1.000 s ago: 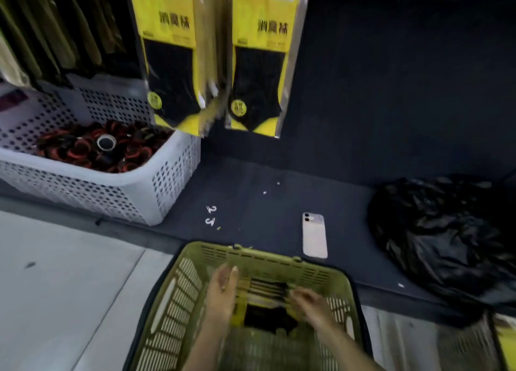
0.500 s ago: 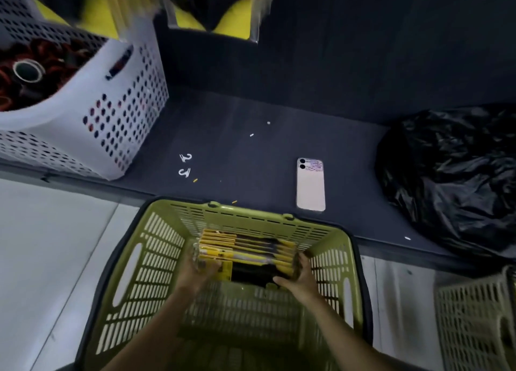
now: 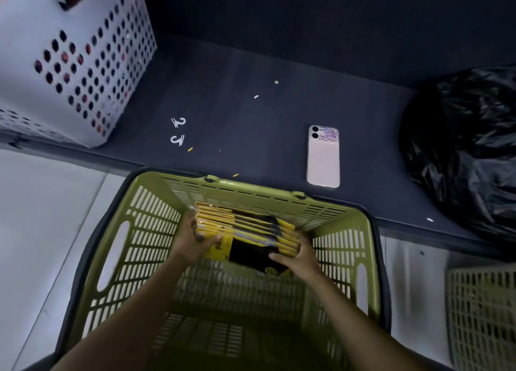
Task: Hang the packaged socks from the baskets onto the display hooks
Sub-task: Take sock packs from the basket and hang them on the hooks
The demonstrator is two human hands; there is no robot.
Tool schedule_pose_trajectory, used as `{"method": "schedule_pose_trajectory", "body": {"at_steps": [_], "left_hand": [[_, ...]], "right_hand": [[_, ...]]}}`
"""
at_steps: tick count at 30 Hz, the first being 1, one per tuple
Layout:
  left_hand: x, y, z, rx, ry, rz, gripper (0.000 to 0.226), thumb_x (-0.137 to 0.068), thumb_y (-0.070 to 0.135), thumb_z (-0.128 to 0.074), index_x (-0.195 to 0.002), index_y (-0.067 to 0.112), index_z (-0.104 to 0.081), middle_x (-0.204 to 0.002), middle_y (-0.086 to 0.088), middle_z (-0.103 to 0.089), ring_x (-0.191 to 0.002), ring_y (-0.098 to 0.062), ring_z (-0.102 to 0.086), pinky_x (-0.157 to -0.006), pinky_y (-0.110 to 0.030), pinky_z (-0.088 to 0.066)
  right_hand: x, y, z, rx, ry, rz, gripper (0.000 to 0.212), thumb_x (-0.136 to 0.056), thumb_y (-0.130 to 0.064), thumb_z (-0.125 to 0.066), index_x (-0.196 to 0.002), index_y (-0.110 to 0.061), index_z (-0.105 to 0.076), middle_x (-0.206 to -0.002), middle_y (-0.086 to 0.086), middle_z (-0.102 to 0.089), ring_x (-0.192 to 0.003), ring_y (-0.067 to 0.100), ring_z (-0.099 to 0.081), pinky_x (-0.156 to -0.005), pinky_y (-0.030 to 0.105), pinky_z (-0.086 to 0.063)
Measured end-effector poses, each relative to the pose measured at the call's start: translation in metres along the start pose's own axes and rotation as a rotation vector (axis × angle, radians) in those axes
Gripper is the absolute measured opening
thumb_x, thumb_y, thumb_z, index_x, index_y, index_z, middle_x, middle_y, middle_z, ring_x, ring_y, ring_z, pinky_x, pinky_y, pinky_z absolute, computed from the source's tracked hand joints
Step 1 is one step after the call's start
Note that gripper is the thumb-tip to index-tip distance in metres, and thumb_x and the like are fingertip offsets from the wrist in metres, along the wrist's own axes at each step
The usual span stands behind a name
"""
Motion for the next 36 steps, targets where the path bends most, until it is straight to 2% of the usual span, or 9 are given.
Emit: {"method": "schedule_pose_trajectory", "body": {"at_steps": [5,8,11,13,17,21,30,33,36], "left_hand": [[0.003,0.002,0.011,-0.057,-0.083,0.001,0.065,-0.078,0.017,-0.077,-0.128,0.028,-0.038,-0.104,0.008,-0.058,-0.086,-0.011,-0.061,-0.08,-0.032,-0.053],[0.012,0.004,0.014,-0.064,-0.163,0.032,0.043,-0.082,0.01,-0.071,-0.111,0.029,-0.046,-0.097,0.009,-0.061,-0.084,-0.002,-0.063,-0.075,-0.023,-0.056],[0.03,0.013,0.015,-0.109,-0.19,0.135,0.022,-0.086,0.023,-0.068,-0.084,0.032,-0.049,-0.081,0.013,-0.06,-0.075,-0.001,-0.062,-0.052,-0.006,-0.044],[0.045,0.024,0.019,-0.144,-0.191,0.179,0.02,-0.086,0.036,-0.066,-0.098,0.025,-0.055,-0.09,0.011,-0.061,-0.085,-0.008,-0.062,-0.06,-0.011,-0.043],[0.079,0.068,0.035,-0.226,-0.102,0.171,0.085,-0.083,0.052,-0.062,-0.149,0.014,-0.023,-0.144,-0.012,-0.044,-0.133,-0.029,-0.041,-0.104,-0.036,-0.036],[0.122,0.124,0.061,-0.199,0.064,0.058,0.08,-0.08,0.049,-0.068,-0.142,0.011,-0.034,-0.139,-0.012,-0.05,-0.127,-0.025,-0.048,-0.099,-0.031,-0.037],[0.228,0.244,0.143,-0.296,0.497,-0.496,0.04,-0.081,0.04,-0.07,-0.111,0.014,-0.066,-0.099,0.0,-0.071,-0.094,-0.019,-0.066,-0.076,-0.029,-0.048],[0.24,0.267,0.158,0.027,0.516,-0.594,0.066,-0.077,0.052,-0.065,-0.13,0.015,-0.052,-0.116,-0.004,-0.065,-0.103,-0.018,-0.062,-0.085,-0.03,-0.048],[0.242,0.274,0.14,0.327,0.342,-0.411,0.12,-0.056,0.067,-0.065,-0.151,0.023,-0.007,-0.156,-0.003,-0.024,-0.137,-0.025,-0.034,-0.109,-0.044,-0.036]], "right_hand": [[0.012,-0.003,-0.004,-0.111,-0.098,-0.064,0.072,-0.067,-0.027,-0.086,-0.124,-0.032,-0.043,-0.113,-0.012,-0.058,-0.103,0.007,-0.057,-0.076,0.017,-0.045],[0.027,-0.013,-0.003,-0.145,-0.153,-0.092,0.057,-0.064,-0.036,-0.085,-0.11,-0.037,-0.052,-0.106,-0.017,-0.06,-0.093,-0.003,-0.056,-0.065,0.012,-0.042],[0.043,-0.027,-0.001,-0.113,-0.198,-0.077,0.069,-0.06,-0.045,-0.085,-0.12,-0.022,-0.058,-0.124,-0.003,-0.062,-0.114,0.018,-0.059,-0.086,0.025,-0.047],[0.061,-0.039,0.002,-0.127,-0.2,-0.075,0.089,-0.051,-0.053,-0.084,-0.127,-0.016,-0.054,-0.131,0.003,-0.058,-0.122,0.024,-0.054,-0.101,0.036,-0.043],[0.103,-0.066,0.015,-0.214,-0.164,-0.03,0.086,-0.052,-0.05,-0.086,-0.123,-0.011,-0.057,-0.122,0.008,-0.066,-0.11,0.022,-0.063,-0.098,0.033,-0.046],[0.148,-0.108,0.034,-0.288,-0.175,0.089,0.065,-0.051,-0.043,-0.087,-0.108,-0.016,-0.069,-0.099,-0.002,-0.075,-0.088,0.011,-0.072,-0.067,0.016,-0.052],[0.23,-0.184,0.102,-0.507,-0.164,0.383,0.071,-0.05,-0.034,-0.089,-0.11,-0.004,-0.068,-0.108,0.019,-0.071,-0.097,0.034,-0.069,-0.078,0.035,-0.056],[0.249,-0.207,0.116,-0.591,-0.117,0.431,0.063,-0.058,-0.029,-0.085,-0.11,0.0,-0.066,-0.11,0.021,-0.069,-0.1,0.037,-0.067,-0.092,0.042,-0.05],[0.264,-0.233,0.114,-0.677,-0.046,0.48,0.051,-0.064,-0.033,-0.077,-0.102,-0.001,-0.065,-0.107,0.02,-0.066,-0.098,0.037,-0.062,-0.093,0.047,-0.045]]}}
Point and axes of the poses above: each hand's wrist, its own x-axis away from the middle knuckle, its own z-axis out of the back of the hand, y = z × x, the point moved 2 cm from there along -x, towards the middle knuckle
